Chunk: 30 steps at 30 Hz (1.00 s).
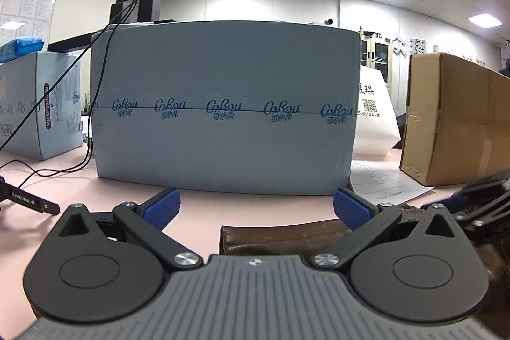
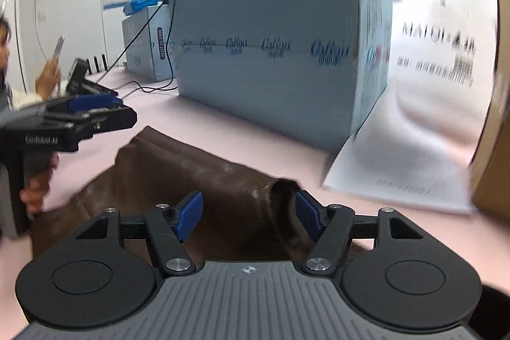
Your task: Fold clothes
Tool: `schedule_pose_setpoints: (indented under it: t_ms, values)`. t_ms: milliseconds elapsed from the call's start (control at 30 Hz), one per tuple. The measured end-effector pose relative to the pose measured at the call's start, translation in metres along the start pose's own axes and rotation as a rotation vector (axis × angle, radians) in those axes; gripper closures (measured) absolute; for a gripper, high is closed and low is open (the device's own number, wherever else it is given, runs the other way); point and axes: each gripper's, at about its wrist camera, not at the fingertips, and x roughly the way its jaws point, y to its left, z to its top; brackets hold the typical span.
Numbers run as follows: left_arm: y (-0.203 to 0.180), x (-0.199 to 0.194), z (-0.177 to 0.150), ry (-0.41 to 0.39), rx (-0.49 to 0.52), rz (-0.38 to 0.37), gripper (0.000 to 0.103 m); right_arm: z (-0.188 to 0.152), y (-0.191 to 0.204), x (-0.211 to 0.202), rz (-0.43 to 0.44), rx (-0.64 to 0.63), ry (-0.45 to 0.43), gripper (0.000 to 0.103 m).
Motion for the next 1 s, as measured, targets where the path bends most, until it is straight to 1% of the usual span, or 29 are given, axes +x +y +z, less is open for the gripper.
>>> schedule_pose_setpoints:
  t_ms: [33,100,233,300,400,433,567,733,867,900,967,1000]
  values:
    - [0.001,0.0,0.0,-0.004,-0.009,0.007,0.0,0.0,0.0,0.002,-0.016,0.0,-0.016,0.092]
    - [0.003,-0.002,0.0,-0.01,-0.022,0.02,0.0,0.001,-0.001,0.0,-0.012,0.015,-0.055,0.094]
    - [0.007,-0.004,0.001,-0.015,-0.051,0.03,0.0,0.007,-0.003,-0.009,-0.007,0.048,-0.116,0.094]
    - [0.007,-0.004,0.001,-0.011,-0.054,0.031,0.0,0.011,0.0,-0.008,-0.03,0.043,-0.121,0.094]
    - [0.006,-0.003,0.0,-0.005,-0.041,0.034,0.0,0.016,0.003,0.011,-0.172,0.074,-0.062,0.094]
    - [0.005,-0.003,0.0,-0.004,-0.034,0.035,0.0,0.016,0.001,0.015,-0.203,0.099,-0.047,0.094]
    - [-0.001,0.0,-0.002,0.009,0.004,0.03,0.0,0.014,-0.006,0.033,-0.258,0.185,0.004,0.094]
    - [-0.013,0.01,-0.008,0.065,0.095,0.04,0.0,0.007,-0.008,0.054,-0.334,0.202,0.084,0.094]
    - [-0.016,0.016,-0.011,0.099,0.123,0.048,0.0,0.001,-0.009,0.061,-0.362,0.193,0.093,0.094]
    - [-0.016,0.017,-0.012,0.107,0.13,0.05,0.0,-0.001,-0.008,0.062,-0.371,0.187,0.098,0.093]
    - [-0.018,0.019,-0.014,0.124,0.144,0.054,0.0,-0.002,-0.006,0.065,-0.397,0.182,0.106,0.087]
    - [-0.018,0.021,-0.015,0.132,0.151,0.056,0.0,-0.002,-0.005,0.065,-0.41,0.181,0.106,0.075]
